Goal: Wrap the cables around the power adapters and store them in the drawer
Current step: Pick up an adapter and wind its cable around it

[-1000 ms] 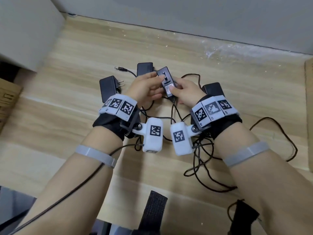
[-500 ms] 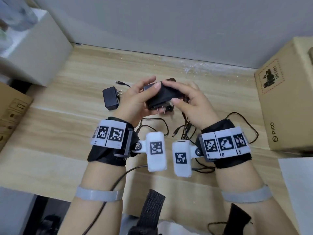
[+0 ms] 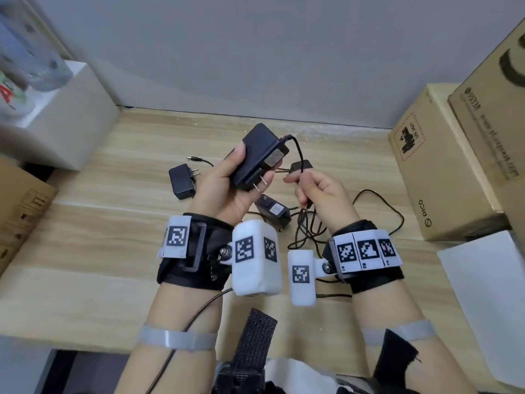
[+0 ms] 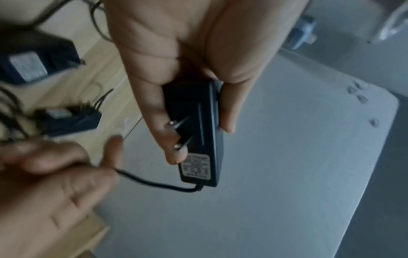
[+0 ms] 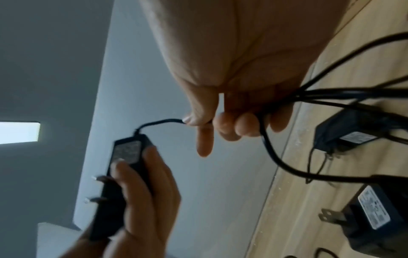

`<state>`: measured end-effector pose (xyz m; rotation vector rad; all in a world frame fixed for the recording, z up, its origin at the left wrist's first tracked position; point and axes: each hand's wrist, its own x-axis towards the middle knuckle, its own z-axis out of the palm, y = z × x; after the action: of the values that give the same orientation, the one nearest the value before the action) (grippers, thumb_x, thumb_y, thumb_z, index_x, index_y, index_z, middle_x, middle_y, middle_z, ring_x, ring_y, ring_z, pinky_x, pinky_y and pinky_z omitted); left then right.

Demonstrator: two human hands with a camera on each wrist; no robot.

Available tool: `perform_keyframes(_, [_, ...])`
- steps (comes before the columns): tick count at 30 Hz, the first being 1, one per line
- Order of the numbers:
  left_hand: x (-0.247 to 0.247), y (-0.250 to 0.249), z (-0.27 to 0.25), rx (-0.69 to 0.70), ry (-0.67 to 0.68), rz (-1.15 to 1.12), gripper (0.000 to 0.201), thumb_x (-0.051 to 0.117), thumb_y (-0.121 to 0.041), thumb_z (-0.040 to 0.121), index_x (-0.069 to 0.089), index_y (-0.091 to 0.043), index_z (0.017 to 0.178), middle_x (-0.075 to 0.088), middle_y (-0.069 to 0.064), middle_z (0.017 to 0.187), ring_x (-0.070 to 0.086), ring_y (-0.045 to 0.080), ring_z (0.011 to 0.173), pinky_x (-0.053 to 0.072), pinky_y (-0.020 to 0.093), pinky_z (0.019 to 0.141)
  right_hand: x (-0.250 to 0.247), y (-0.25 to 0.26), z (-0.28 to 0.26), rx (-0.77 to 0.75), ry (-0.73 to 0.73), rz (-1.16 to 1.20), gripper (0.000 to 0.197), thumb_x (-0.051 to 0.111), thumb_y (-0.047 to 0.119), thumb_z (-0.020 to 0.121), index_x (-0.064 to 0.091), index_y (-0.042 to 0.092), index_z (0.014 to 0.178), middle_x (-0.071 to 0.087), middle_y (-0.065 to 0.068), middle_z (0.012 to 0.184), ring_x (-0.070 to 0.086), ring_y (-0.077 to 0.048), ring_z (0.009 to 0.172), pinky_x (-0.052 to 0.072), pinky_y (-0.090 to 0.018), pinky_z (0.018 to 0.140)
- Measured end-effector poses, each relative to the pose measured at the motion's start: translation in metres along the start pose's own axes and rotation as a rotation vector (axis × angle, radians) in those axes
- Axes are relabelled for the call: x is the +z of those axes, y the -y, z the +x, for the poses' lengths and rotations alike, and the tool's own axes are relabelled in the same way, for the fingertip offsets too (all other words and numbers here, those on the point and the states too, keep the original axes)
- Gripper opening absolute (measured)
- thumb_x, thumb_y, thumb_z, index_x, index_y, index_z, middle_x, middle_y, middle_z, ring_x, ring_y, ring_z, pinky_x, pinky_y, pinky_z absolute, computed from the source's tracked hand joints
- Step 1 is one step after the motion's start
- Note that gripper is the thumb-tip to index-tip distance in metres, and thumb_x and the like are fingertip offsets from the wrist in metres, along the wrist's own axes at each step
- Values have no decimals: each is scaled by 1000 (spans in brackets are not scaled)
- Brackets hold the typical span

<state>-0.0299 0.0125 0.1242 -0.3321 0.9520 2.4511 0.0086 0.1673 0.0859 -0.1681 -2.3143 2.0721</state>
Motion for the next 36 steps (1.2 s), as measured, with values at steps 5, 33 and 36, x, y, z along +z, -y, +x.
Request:
perform_keyframes(5, [13,2,1,28,136,-206,30,47,-25,88,61,-1,100,68,16,96,66,26,91,58,25,64,-1,-8,-2,100,43,-284,24,41,17,97,65,17,96,50,17,52,46,5,51,36,-14,58])
perform_keyframes(33, [-5,15,9,289,244,386,75,90,-33,44,57,-19,109,65,1,104,62,17,101,53,28,85,1,38,-12,188,307,-330,32,37,17,99,59,-6,96,41,0,50,35,-1,31,30,-10,41])
perform_keyframes(36, [-5,14,9,309,211,455,65,85,-20,51,57,-20,110,62,3,107,59,20,104,52,31,89,0,44,-13,176,303,-420,31,40,22,98,64,3,105,44,10,47,43,3,35,32,-9,45])
